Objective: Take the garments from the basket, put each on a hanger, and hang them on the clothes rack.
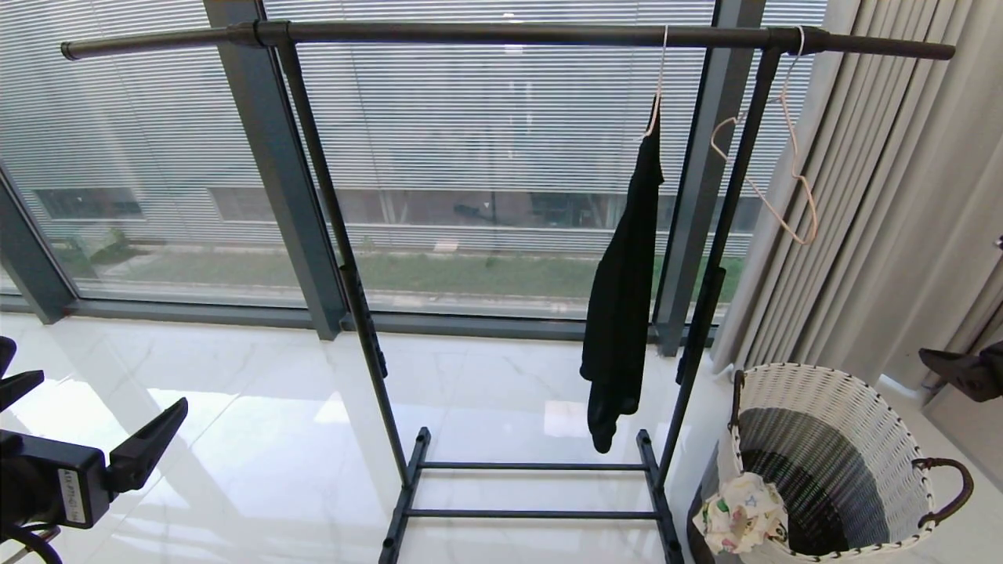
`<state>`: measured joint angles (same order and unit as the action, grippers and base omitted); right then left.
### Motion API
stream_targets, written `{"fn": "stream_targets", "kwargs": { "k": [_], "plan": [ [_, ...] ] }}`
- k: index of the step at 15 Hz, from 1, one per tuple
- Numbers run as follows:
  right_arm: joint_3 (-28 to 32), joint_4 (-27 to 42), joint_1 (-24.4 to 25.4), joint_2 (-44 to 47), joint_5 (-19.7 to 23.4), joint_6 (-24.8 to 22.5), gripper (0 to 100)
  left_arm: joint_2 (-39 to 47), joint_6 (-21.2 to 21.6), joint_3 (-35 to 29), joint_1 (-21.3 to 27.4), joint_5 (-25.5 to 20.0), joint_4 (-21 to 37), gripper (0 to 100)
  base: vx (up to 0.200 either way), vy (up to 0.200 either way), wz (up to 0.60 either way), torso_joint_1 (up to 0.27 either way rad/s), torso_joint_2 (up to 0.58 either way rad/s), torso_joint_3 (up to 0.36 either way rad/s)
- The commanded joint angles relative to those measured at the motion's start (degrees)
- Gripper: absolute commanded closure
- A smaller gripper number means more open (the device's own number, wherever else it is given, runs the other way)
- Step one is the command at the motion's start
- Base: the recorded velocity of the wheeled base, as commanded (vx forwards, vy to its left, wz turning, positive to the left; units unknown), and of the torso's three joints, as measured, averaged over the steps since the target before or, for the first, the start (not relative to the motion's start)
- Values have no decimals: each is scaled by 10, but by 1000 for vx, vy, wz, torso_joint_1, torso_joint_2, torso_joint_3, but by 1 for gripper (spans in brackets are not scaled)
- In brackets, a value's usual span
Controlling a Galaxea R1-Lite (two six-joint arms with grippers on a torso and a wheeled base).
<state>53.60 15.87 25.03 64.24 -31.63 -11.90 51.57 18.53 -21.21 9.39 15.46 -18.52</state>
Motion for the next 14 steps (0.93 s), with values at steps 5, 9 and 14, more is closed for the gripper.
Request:
{"fn": "stream_targets", "kwargs": {
  "k": [5,9,14],
  "plan": [
    [-15,1,-1,-5,0,-9,0,-1,0,0,0,0,1,0,0,0,0,-155,460,298],
    [-80,0,-38,-38,10,-41,0,1,1,0,1,0,1,0,100,0,0,-46,138,93],
    [-170,0,-67,-53,153,-61,0,2,20,10,4,0,1,0,200,0,0,-7,11,10]
  ]
}}
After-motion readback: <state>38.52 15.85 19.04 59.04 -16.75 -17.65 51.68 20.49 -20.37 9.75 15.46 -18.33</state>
